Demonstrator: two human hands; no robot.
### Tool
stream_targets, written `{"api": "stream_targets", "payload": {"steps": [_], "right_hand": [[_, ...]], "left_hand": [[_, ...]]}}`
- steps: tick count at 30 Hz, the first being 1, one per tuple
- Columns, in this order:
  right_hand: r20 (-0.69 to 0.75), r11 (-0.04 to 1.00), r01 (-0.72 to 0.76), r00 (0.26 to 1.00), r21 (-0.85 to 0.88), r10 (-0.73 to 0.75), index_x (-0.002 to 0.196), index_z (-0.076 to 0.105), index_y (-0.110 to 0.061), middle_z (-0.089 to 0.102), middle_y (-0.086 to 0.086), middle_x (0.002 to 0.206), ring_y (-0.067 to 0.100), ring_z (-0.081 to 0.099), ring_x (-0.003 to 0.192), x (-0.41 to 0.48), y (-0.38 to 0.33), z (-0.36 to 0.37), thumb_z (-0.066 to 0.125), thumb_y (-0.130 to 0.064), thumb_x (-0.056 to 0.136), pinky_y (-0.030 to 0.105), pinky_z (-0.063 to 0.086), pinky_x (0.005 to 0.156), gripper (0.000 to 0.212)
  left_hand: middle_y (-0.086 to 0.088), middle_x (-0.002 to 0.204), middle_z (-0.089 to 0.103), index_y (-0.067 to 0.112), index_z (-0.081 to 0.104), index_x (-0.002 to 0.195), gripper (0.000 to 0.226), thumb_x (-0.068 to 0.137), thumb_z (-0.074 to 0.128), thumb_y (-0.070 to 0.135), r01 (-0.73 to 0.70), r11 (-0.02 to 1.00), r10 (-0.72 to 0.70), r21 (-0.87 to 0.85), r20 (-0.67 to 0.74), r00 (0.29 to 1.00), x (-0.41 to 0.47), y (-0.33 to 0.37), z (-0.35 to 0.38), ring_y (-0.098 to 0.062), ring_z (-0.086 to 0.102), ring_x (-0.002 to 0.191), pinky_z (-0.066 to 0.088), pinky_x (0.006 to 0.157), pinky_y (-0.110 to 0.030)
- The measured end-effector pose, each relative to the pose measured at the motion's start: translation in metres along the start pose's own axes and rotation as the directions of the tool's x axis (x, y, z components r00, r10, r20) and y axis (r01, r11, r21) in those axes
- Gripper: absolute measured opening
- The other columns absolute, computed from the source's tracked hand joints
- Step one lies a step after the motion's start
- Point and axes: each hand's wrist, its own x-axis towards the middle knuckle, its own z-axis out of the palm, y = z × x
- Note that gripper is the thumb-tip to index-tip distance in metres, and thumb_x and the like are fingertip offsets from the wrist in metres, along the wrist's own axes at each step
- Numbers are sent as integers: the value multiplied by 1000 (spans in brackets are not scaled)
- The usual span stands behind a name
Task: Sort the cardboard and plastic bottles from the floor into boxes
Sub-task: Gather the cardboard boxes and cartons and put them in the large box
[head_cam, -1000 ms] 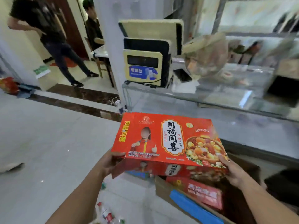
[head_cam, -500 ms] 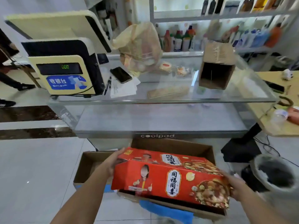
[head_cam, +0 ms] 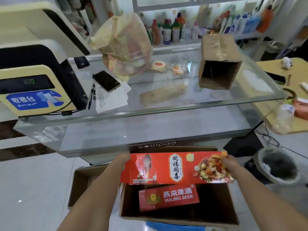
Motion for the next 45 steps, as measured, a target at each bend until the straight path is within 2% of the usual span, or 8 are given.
{"api": "stream_targets", "payload": {"steps": [4,7,11,16,23,29,37,45], "right_hand": [[8,990,34,999,-135,-33,146,20,7,40,26,142,38,40,130,1,-23,6,52,-17,96,41,35,106,64],[-2,950,113,993,-293,-118,144,27,4,43,23,142,37,41,131,6,-17,15,57,-24,93,41,38,107,65],[94,842,107,993,-529,-67,152,12,-7,17,15,158,29,19,145,15,6,27,46,-44,95,45,21,117,76],[189,676,247,969,-694,-160,153,2,-11,2,9,161,26,5,148,4,5,41,36,-47,98,43,11,119,74],[287,552,384,923,-740,-257,153,-2,-16,-5,7,161,23,-4,149,0,7,48,33,-50,98,44,3,120,74],[205,522,368,916,-769,-345,153,-5,-17,-9,7,161,23,-7,149,-16,45,-6,29,-54,97,46,1,119,75],[-160,770,-31,983,-637,-92,153,-10,-19,-15,3,160,21,-13,148,-77,172,-116,26,-53,98,45,-5,119,74],[-490,855,-439,830,-277,268,153,-8,-17,-11,4,161,21,-9,149,-211,345,-141,24,-54,98,43,-1,119,73]], "left_hand": [[-17,85,59,-3,60,82,14,93,52,4,-74,989,95,129,-168,981,14,13,9,-27,58,75,50,71,-36],[-18,127,57,-1,49,130,53,85,53,28,-33,894,151,447,-230,961,19,-3,19,-34,55,116,47,95,-37],[-17,159,12,11,4,153,69,99,36,38,-65,514,323,855,-123,938,12,-27,24,-31,12,147,16,117,-48],[-9,161,-13,16,-9,153,65,103,21,43,-174,176,350,969,103,931,9,-50,30,-26,-13,149,-1,120,-47],[-7,159,-21,19,-14,152,69,100,16,53,-239,62,406,969,194,893,-9,-57,52,-27,-21,146,-11,118,-45],[-4,156,-28,18,-20,149,74,98,15,58,-357,-129,477,925,374,796,-27,-27,115,-25,-24,145,-11,118,-46],[-5,159,-20,17,-14,152,73,99,17,55,-586,-514,416,627,779,468,-80,4,244,-26,-20,147,-10,119,-47],[-4,159,-23,16,-16,151,71,101,21,50,-619,-759,98,203,975,198,-176,-68,364,-24,-21,146,-12,117,-45]]}}
